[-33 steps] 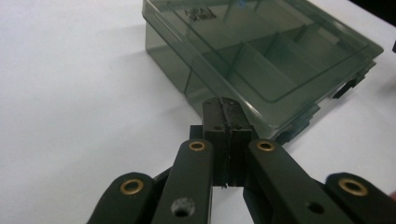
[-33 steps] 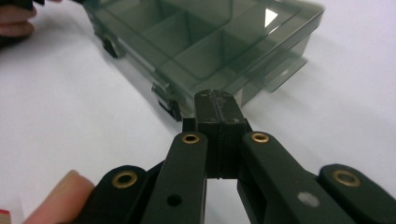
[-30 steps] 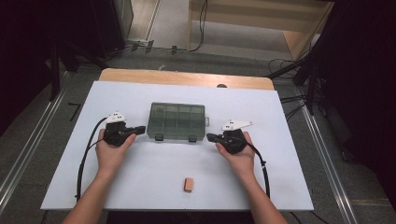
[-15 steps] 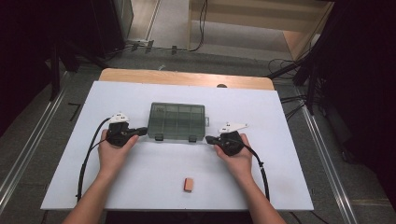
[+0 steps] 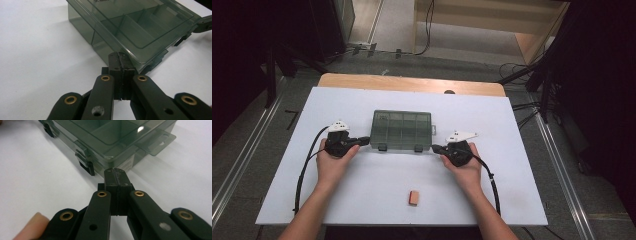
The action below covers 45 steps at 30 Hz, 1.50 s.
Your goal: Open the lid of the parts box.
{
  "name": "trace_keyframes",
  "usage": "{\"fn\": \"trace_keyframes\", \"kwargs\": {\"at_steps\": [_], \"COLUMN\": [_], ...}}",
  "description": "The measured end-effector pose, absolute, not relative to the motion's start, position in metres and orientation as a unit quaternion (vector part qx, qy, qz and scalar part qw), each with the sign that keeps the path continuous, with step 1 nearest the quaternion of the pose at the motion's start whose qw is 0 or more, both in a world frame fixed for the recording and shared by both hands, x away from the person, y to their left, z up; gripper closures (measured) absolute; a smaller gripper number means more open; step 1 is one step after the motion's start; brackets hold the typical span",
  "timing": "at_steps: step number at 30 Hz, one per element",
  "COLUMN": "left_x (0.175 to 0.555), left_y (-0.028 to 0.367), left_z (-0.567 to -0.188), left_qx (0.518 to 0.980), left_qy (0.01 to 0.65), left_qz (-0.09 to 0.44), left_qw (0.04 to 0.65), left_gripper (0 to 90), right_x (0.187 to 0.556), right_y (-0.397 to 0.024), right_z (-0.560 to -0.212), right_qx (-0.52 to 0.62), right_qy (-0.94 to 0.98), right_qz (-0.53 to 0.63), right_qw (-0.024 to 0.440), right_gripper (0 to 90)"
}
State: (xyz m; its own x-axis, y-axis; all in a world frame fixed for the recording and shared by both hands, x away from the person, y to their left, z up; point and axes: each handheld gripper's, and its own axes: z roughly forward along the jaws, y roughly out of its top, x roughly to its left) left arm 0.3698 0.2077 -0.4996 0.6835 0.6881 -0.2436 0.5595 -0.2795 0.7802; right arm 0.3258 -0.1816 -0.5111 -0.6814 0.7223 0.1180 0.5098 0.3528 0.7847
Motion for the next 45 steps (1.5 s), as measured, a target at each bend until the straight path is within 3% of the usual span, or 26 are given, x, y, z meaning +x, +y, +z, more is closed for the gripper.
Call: {"fn": "trace_keyframes", "kwargs": {"at_steps": [19, 36, 45], "left_x": [0.364, 0.371, 0.380], "left_y": [0.210, 0.198, 0.194], "left_z": [-0.490, -0.469, -0.459], "left_qx": [0.803, 0.768, 0.769], "left_qy": [0.370, 0.365, 0.356], "left_qz": [0.066, 0.070, 0.082], "left_qw": [0.463, 0.522, 0.524], "left_gripper": [90.0, 90.0, 90.0], "right_x": [0.327, 0.338, 0.345], "right_y": [-0.182, -0.182, -0.181], "right_z": [-0.494, -0.468, -0.459], "right_qx": [0.371, 0.371, 0.371], "right_qy": [0.799, 0.788, 0.784], "right_qz": [0.454, 0.472, 0.477], "right_qw": [0.131, 0.140, 0.142], "right_gripper": [88.7, 88.7, 88.7]}}
